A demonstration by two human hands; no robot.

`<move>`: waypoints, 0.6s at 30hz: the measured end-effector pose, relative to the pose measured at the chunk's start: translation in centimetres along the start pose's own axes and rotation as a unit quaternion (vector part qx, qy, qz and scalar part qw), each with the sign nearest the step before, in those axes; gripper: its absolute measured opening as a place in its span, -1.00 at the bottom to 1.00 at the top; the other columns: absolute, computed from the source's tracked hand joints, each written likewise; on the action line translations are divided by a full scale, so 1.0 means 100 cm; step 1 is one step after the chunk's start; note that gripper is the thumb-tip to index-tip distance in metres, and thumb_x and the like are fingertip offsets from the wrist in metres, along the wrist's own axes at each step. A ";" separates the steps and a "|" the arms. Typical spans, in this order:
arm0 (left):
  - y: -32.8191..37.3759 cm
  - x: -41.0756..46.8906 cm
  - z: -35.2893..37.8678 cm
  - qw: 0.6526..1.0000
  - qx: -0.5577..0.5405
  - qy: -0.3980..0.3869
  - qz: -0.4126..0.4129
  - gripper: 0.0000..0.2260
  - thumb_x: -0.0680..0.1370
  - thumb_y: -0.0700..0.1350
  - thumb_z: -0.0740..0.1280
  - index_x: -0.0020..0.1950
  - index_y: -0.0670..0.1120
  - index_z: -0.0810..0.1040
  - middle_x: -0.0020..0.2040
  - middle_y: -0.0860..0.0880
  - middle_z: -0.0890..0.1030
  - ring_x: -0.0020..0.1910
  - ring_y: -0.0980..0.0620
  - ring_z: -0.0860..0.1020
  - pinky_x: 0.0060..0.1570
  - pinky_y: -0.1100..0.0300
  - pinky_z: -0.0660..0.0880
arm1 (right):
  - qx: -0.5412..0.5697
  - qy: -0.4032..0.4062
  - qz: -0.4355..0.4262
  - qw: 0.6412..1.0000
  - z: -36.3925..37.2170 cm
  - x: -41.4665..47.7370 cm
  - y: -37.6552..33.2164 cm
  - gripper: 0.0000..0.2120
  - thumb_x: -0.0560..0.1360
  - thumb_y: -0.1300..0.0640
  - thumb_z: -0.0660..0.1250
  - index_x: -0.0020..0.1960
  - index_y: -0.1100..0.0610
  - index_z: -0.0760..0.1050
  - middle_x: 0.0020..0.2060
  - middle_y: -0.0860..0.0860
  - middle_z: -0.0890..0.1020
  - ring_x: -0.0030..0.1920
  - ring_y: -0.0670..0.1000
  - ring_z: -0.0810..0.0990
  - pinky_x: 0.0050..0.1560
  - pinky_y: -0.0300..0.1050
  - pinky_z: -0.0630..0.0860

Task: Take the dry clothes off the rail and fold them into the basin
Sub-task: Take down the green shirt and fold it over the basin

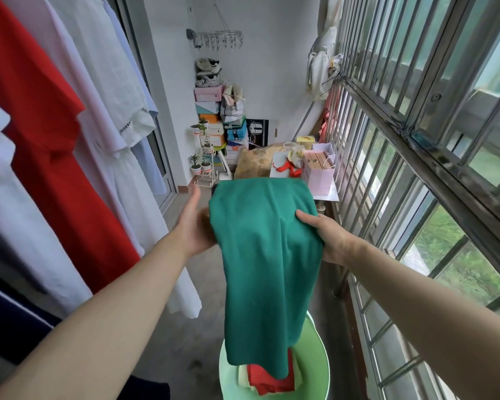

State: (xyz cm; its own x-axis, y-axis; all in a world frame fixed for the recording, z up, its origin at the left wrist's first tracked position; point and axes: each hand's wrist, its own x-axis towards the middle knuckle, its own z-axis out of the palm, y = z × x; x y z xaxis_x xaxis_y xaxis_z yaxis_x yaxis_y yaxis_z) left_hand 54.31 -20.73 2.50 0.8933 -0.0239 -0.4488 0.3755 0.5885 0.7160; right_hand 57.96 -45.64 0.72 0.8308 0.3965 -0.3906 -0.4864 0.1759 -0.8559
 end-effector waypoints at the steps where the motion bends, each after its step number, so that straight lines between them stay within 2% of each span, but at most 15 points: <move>1: -0.008 -0.001 -0.002 0.999 0.025 -0.015 -0.015 -0.33 0.45 0.43 0.09 0.04 -0.12 0.64 0.04 -0.14 0.67 0.04 -0.09 0.62 0.02 0.01 0.45 | 0.000 0.001 -0.003 1.000 0.003 0.000 -0.001 -0.72 0.56 0.09 0.27 0.22 0.20 0.50 0.09 0.14 0.64 0.05 0.12 0.64 0.04 0.02 0.58; 3: -0.026 -0.001 -0.003 0.996 0.057 -0.035 -0.051 -0.34 0.40 0.43 0.18 0.02 -0.12 0.68 0.06 -0.15 0.67 0.02 -0.10 0.64 0.05 0.01 0.48 | -0.015 0.016 -0.003 1.000 0.009 0.000 -0.004 -0.72 0.58 0.08 0.25 0.22 0.20 0.50 0.04 0.12 0.65 0.00 0.10 0.64 0.04 0.00 0.58; 5: -0.035 0.002 -0.005 0.996 0.060 -0.035 -0.063 -0.44 0.42 0.32 0.28 0.08 -0.13 0.65 0.07 -0.16 0.66 0.05 -0.11 0.63 0.08 -0.01 0.50 | -0.021 0.042 0.010 0.999 0.012 0.000 -0.006 -0.71 0.59 0.04 0.23 0.20 0.20 0.51 0.00 0.11 0.65 -0.03 0.08 0.64 -0.02 -0.03 0.57; 7: -0.034 0.005 -0.007 0.995 0.085 -0.010 -0.053 -0.71 0.50 -0.01 0.34 0.10 -0.17 0.60 -0.02 -0.17 0.68 -0.08 -0.09 0.66 -0.05 0.06 0.57 | -0.004 0.059 0.029 0.998 0.012 -0.001 -0.008 -0.70 0.60 -0.01 0.20 0.14 0.19 0.53 -0.03 0.10 0.66 -0.05 0.06 0.63 -0.08 -0.06 0.55; 8: -0.033 0.006 -0.008 0.993 0.111 0.007 -0.043 -0.79 0.51 -0.21 0.29 0.11 -0.21 0.57 -0.04 -0.18 0.67 -0.15 -0.09 0.67 -0.15 0.09 0.60 | 0.008 0.061 0.033 0.998 0.011 -0.003 -0.008 -0.71 0.60 -0.01 0.19 0.10 0.18 0.54 -0.06 0.09 0.67 -0.05 0.06 0.63 -0.08 -0.07 0.54; 10: -0.030 0.011 -0.011 0.985 0.168 0.037 -0.009 -0.69 0.46 -0.46 0.13 0.14 -0.28 0.49 -0.01 -0.23 0.61 -0.18 -0.12 0.65 -0.26 0.11 0.61 | 0.034 0.059 0.030 0.997 0.008 -0.004 -0.007 -0.72 0.61 -0.01 0.17 0.05 0.16 0.55 -0.15 0.07 0.70 -0.07 0.05 0.64 -0.07 -0.07 0.53; 13: -0.026 0.015 -0.011 0.978 0.199 0.034 0.057 -0.52 0.40 -0.54 0.03 0.27 -0.28 0.38 0.12 -0.28 0.55 -0.04 -0.15 0.60 -0.27 0.13 0.58 | 0.082 0.050 0.015 0.995 0.007 -0.006 -0.005 -0.70 0.62 -0.01 0.14 0.05 0.17 0.55 -0.17 0.07 0.72 -0.10 0.06 0.68 -0.04 -0.05 0.53; 16: -0.023 0.018 -0.011 0.969 0.226 0.031 0.092 -0.23 0.38 -0.57 0.03 0.51 0.00 0.17 0.30 -0.16 0.43 0.14 -0.14 0.53 -0.23 0.15 0.52 | 0.122 0.038 0.009 0.992 0.010 -0.007 -0.006 -0.68 0.62 -0.01 0.13 0.09 0.19 0.54 -0.11 0.10 0.71 -0.12 0.08 0.70 -0.06 -0.03 0.53; 18: -0.022 0.020 -0.012 0.968 0.232 0.013 0.098 -0.09 0.38 -0.58 0.06 0.53 0.21 0.03 0.36 -0.11 0.36 0.14 -0.13 0.52 -0.20 0.15 0.46 | 0.138 0.041 0.011 0.990 0.011 -0.009 -0.008 -0.68 0.62 -0.01 0.13 0.08 0.20 0.54 -0.13 0.12 0.71 -0.06 0.09 0.66 -0.06 -0.02 0.53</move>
State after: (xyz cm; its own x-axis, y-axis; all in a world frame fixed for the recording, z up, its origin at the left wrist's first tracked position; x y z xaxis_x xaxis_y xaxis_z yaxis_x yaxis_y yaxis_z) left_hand 54.96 -21.08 -0.62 0.9542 0.0748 -0.2897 0.2761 0.1532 0.9488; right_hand 57.33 -45.17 2.15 0.8332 0.3298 -0.4439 -0.5500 0.4114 -0.7268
